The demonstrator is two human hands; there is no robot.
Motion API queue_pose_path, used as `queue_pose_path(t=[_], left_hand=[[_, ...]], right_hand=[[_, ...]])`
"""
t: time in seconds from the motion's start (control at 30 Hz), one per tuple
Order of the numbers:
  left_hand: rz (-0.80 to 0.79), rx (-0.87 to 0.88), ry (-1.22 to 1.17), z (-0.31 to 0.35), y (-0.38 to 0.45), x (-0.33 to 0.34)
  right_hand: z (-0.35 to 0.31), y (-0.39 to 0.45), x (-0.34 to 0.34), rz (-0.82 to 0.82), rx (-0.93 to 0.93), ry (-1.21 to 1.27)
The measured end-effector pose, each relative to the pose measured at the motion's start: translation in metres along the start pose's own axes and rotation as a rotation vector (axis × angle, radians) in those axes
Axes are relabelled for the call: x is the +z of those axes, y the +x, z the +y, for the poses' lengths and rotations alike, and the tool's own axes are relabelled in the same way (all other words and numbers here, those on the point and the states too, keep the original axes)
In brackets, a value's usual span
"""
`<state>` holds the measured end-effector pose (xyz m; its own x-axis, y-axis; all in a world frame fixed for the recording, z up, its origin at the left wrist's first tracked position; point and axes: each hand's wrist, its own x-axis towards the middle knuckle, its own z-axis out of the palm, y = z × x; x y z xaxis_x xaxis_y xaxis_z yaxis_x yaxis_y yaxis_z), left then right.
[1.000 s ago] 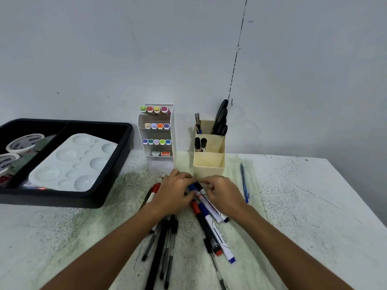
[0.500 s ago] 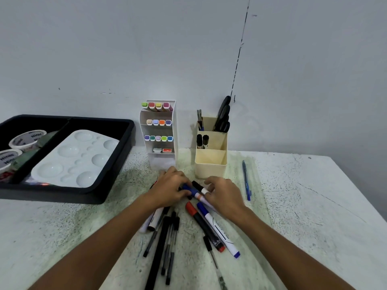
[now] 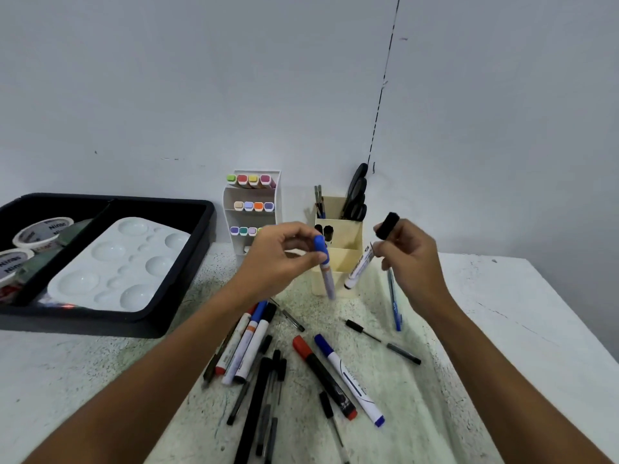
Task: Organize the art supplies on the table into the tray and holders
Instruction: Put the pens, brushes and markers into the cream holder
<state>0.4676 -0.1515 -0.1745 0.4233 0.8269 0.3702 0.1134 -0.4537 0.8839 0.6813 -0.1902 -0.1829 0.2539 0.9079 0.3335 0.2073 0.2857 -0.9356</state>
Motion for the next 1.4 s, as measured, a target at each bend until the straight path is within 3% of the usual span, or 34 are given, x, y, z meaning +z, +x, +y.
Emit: queue_pose_path(t=[0.2,0.33,0.5,0.87,1.4], left_hand=[[0.257,0.245,0.259,0.015,0.029,0.018],[0.295,0.317,0.433,0.006,0.044,0.028],[0.253,0.266,0.532,-0.018,0.054,0.037],[0.213,0.091,0.662,-0.043,0.064,0.041],[0.139,0.044,0.548,-0.047,0.062,0.034]], right_hand=[[-0.013,0.025,-0.002,0.079,-0.188,-0.140],[0.000,0.034,0.006,0.064,-0.228,-0.264],[0.028,0.045,0.015,-0.027,-0.170,-0.430],[0.047,0.056,0.030,-0.095,-0.040,-0.533],[0.052,0.057,0.030,-0.169,0.060,-0.561]])
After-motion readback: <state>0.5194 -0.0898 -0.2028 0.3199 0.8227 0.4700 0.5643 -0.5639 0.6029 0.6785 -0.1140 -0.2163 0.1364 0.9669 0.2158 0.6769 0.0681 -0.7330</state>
